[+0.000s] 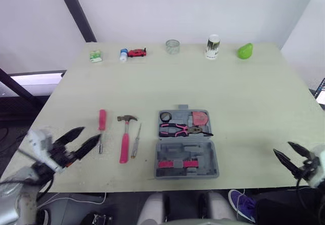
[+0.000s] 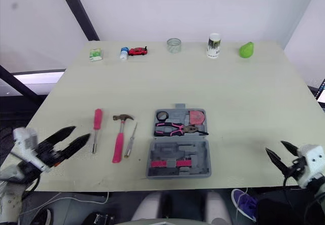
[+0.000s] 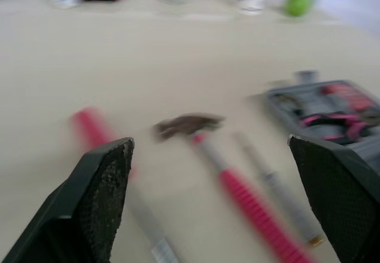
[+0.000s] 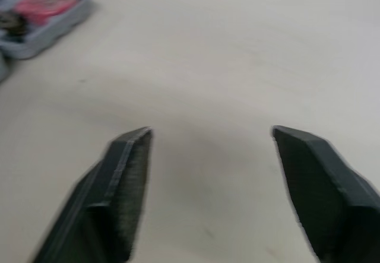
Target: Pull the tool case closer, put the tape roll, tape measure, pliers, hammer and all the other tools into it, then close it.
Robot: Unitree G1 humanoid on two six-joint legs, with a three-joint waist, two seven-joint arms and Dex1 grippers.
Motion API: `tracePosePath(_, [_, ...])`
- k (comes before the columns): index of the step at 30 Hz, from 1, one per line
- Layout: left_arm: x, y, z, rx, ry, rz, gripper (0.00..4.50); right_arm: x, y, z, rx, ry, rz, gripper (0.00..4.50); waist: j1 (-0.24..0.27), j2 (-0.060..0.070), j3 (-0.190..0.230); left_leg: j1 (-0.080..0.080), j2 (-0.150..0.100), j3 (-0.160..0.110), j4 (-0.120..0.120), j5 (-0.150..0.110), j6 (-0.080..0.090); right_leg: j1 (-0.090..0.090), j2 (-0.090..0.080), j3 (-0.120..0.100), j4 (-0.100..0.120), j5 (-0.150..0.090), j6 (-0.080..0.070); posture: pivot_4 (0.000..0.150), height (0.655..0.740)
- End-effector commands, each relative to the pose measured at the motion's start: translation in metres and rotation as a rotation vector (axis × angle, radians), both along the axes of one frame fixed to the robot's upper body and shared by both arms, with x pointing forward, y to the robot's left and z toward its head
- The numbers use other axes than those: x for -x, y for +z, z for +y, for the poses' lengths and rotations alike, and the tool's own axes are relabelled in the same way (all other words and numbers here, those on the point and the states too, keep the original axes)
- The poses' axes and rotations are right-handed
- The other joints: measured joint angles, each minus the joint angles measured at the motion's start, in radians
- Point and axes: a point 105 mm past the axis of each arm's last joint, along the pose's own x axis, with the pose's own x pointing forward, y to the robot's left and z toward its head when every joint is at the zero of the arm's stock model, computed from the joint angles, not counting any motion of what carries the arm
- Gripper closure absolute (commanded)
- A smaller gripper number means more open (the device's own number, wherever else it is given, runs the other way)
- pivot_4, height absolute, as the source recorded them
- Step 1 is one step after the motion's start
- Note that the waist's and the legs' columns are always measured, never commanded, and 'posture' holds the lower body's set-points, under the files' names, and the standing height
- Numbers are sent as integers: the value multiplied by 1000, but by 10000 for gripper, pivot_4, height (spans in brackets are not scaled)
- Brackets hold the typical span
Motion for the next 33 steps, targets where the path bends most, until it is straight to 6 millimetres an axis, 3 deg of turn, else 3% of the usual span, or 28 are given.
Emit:
tracePosePath(1, [27,-5,23,-55,91,20,0,20,5,-25,13,-95,-18,179,1,-1,0,0,0,0,-1,0,0,0,0,0,-1,0,0,1500,7400])
tracePosePath(7, [45,-20,27,-48,129,63,0,34,-3,-35,16,-137,8,179,7,-3,-1,2,1,0,0,0,0,1,-3,2,-1,-2,-4,1500,7400])
tracePosePath(11, [43,-18,21,-59,94,62,0,29,-2,-31,14,-118,-2,179,7,-3,-1,1,1,0,0,0,0,0,-3,2,-1,-3,-5,1500,7400])
tracePosePath(14, [36,-13,4,-69,13,52,0,19,4,-21,20,-55,-25,179,6,-3,-1,0,1,0,0,0,0,0,-4,2,-1,-3,-5,1500,7400])
tracePosePath(21, [7,-1,-64,45,-55,18,0,-5,34,28,-38,179,-94,179,6,0,-1,0,1,0,-1,0,0,0,-7,2,-1,-2,-5,1500,7400])
tracePosePath(25, [-7,2,-84,16,-20,31,0,-11,50,61,-84,338,-127,179,8,-1,-1,0,1,-1,-2,0,0,0,-7,1,-1,-2,-5,1500,7400])
tracePosePath(29, [-25,-1,-128,-15,9,64,0,-10,53,103,22,682,-106,179,10,0,0,-1,0,-1,-1,0,0,1,-6,1,-2,-2,-4,1500,7400])
tracePosePath(33, [-37,-6,-144,-95,60,87,0,-7,69,123,22,896,-165,179,16,-2,-1,0,-1,-2,1,0,0,3,-3,1,-2,0,0,1500,7400])
